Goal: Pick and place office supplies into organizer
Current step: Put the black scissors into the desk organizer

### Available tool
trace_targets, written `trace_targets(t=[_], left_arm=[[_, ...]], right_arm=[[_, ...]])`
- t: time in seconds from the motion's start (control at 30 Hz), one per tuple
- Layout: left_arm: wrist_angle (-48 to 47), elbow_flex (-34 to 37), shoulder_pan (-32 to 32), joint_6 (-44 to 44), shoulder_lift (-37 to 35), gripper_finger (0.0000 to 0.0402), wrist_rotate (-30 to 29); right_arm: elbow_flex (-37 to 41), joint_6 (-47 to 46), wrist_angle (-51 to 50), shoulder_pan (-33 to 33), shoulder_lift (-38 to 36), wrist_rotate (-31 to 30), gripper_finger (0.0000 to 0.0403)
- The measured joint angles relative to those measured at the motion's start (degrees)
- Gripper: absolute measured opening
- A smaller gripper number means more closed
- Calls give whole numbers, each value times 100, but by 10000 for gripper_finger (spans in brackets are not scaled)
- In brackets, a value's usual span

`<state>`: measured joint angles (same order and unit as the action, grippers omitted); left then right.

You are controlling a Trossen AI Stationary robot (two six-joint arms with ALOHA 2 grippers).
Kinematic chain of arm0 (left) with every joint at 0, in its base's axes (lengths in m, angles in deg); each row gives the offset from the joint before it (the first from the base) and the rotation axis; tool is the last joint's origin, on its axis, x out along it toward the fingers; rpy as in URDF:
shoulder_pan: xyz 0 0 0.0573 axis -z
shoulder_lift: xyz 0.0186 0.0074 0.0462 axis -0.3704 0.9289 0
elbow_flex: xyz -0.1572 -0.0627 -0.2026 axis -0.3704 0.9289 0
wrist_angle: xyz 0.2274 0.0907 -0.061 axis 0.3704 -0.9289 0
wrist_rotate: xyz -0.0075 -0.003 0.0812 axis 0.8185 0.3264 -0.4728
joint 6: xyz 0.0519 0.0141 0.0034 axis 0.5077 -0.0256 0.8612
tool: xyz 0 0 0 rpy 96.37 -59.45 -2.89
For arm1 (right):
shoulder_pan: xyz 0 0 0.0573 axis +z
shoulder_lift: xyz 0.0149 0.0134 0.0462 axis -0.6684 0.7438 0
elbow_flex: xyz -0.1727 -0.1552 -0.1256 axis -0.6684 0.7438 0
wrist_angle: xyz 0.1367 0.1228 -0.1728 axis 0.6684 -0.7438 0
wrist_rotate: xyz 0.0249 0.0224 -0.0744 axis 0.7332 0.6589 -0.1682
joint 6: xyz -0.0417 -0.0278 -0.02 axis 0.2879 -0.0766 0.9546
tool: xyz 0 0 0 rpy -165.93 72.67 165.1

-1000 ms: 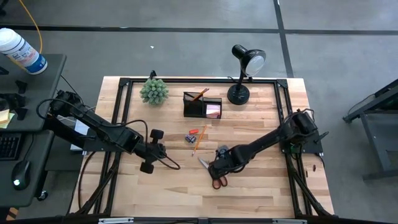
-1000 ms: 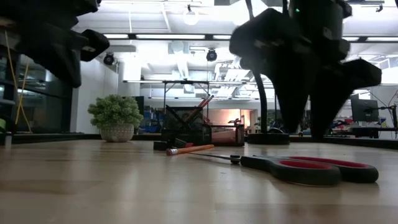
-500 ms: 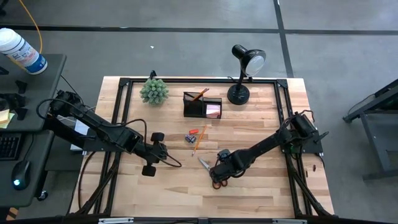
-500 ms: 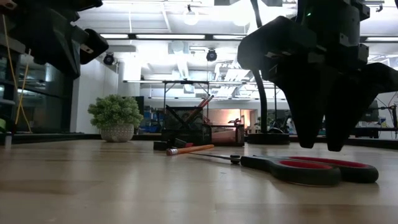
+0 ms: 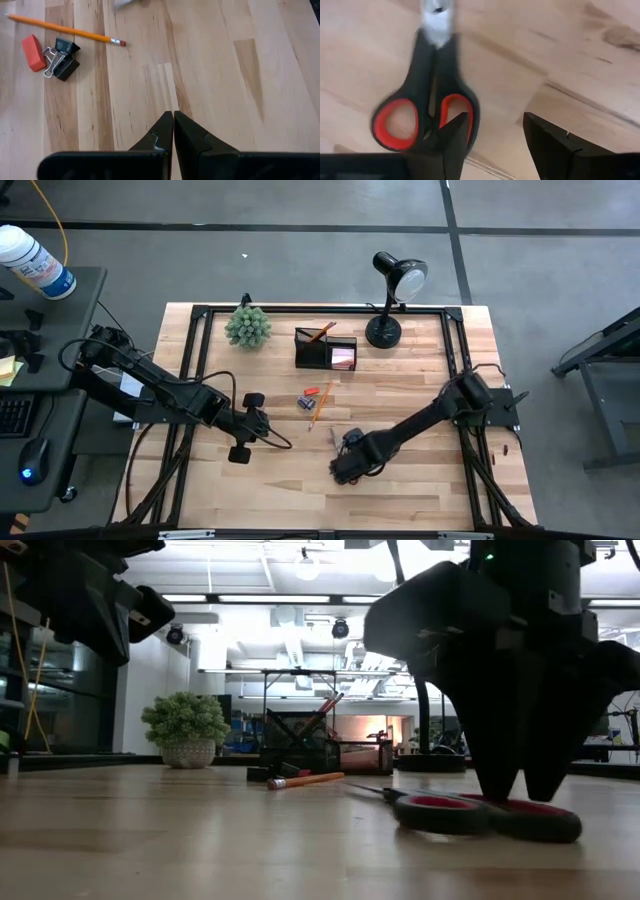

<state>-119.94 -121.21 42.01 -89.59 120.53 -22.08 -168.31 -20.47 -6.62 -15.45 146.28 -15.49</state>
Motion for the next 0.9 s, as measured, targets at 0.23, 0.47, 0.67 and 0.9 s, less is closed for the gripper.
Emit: trace_targets(t=[0.23,0.47,0.67,0.9], left_arm=[[11,0,0,-9,0,5,40],[42,0,0,-73,0,5,46],[39,0,0,-80,0,5,151],[39,0,0,-115,0,5,151]], right_arm=[[-1132,393,-952,-2,659,-226,129],[-1592,514,-1010,-19,963,-226,98],[-1585,424,-1102,-8,988,-231,102],[-1693,367,-1179,60,1016,-443,98]])
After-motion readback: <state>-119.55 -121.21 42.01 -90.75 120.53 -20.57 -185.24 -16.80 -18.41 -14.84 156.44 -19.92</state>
